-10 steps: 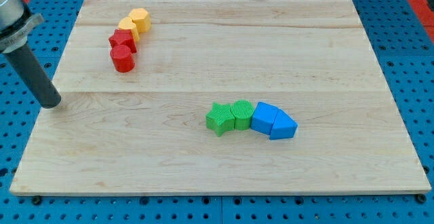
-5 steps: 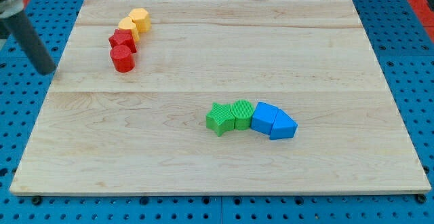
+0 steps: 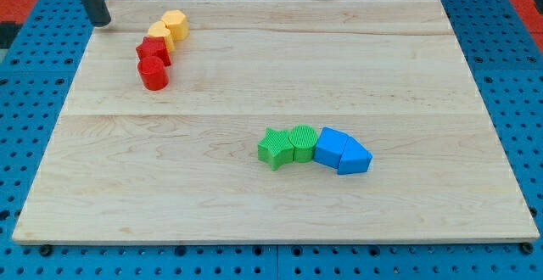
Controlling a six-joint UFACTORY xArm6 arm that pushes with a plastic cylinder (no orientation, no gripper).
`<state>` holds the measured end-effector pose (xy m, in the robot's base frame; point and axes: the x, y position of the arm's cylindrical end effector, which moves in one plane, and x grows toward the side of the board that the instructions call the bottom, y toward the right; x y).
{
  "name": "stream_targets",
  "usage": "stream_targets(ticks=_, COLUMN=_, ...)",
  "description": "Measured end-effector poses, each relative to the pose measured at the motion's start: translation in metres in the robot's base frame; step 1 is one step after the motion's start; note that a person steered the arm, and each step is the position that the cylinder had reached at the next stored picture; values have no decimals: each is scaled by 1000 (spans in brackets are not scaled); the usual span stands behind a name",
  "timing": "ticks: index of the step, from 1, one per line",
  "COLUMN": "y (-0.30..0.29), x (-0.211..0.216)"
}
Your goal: Move your arm towards top left
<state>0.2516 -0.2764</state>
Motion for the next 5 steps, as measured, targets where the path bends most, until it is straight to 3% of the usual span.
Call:
stream_targets(ticks=2, y=25, x=-38)
stream_targets(ticks=4, y=101, x=-33)
stream_targets(ticks=5, y=137, x=-7)
